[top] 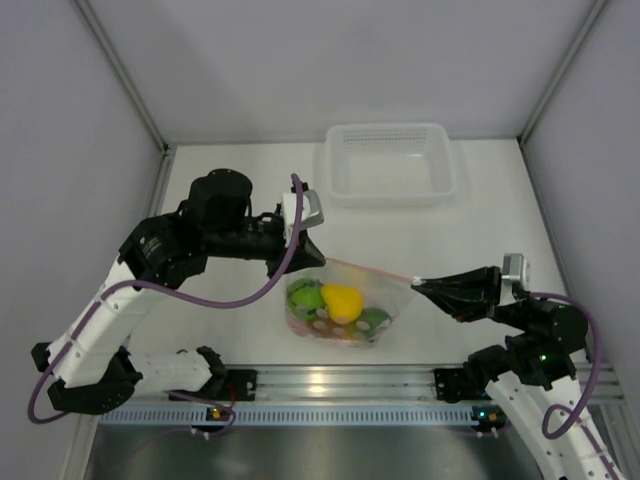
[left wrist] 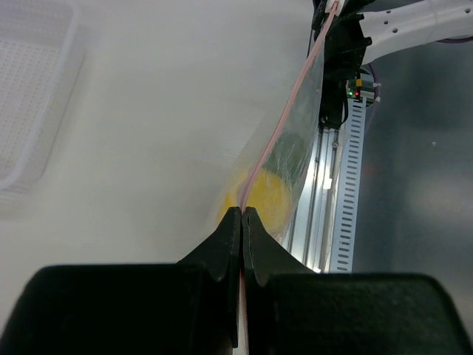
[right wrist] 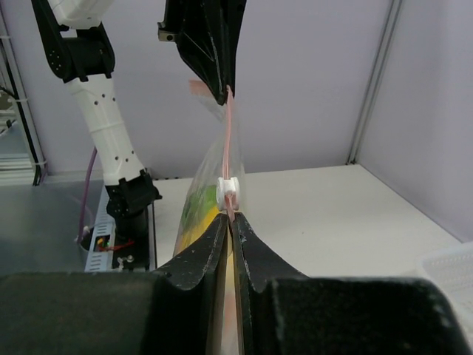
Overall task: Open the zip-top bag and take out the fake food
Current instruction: Pick up the zipper food storage bag at the center of the board.
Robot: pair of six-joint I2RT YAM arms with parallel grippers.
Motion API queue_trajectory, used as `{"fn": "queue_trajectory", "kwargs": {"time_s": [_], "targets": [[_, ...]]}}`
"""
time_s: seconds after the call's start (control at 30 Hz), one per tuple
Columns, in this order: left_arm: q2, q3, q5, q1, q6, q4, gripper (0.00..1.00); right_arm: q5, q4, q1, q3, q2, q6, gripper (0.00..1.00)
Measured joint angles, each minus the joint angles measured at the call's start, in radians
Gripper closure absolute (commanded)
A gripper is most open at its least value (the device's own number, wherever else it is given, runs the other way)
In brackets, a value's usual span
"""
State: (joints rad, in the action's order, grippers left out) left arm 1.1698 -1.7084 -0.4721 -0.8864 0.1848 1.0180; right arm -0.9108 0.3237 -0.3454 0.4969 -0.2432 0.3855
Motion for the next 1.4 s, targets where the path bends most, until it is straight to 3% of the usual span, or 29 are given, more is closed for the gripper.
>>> {"fn": "queue_trajectory", "kwargs": {"time_s": [0.1, 0.37, 0.4, 0.43, 0.47, 0.63, 0.83, 1.2, 1.4], "targets": [[0.002, 0.0, 0.002, 0.0, 0.0, 0.0, 1.0, 0.0, 0.0, 0.0, 0.0, 0.0, 0.0, 1.0], [0.002, 0.0, 0.021, -0.001, -0.005, 0.0, 0.98, 0.018, -0.019, 0.0, 0.002, 0.0, -0.012, 1.0], [0.002, 0.0, 0.031, -0.002, -0.008, 0.0, 0.93, 0.032, -0.033, 0.0, 0.003, 0.0, -0.02, 1.0], [0.002, 0.0, 0.047, -0.005, -0.013, -0.001, 0.73, 0.048, -0.051, -0.001, 0.007, 0.0, -0.029, 1.0], [0.002, 0.002, 0.064, -0.008, -0.017, -0.005, 0.63, 0.061, -0.079, -0.001, 0.017, -0.006, -0.039, 1.0], [0.011, 0.026, 0.173, -0.005, -0.053, -0.029, 0.53, 0.1, -0.201, -0.001, 0.134, -0.131, -0.083, 1.0], [0.065, 0.045, 0.189, -0.003, -0.078, -0.041, 0.28, 0.118, -0.314, -0.003, 0.224, -0.277, -0.14, 1.0], [0.077, 0.059, 0.024, 0.003, -0.08, -0.22, 0.05, 0.214, -0.507, -0.126, 0.339, -0.402, -0.263, 1.0], [0.189, 0.002, -0.072, 0.003, -0.072, -0.285, 0.09, 0.241, -0.58, -0.167, 0.382, -0.411, -0.304, 1.0]]}}
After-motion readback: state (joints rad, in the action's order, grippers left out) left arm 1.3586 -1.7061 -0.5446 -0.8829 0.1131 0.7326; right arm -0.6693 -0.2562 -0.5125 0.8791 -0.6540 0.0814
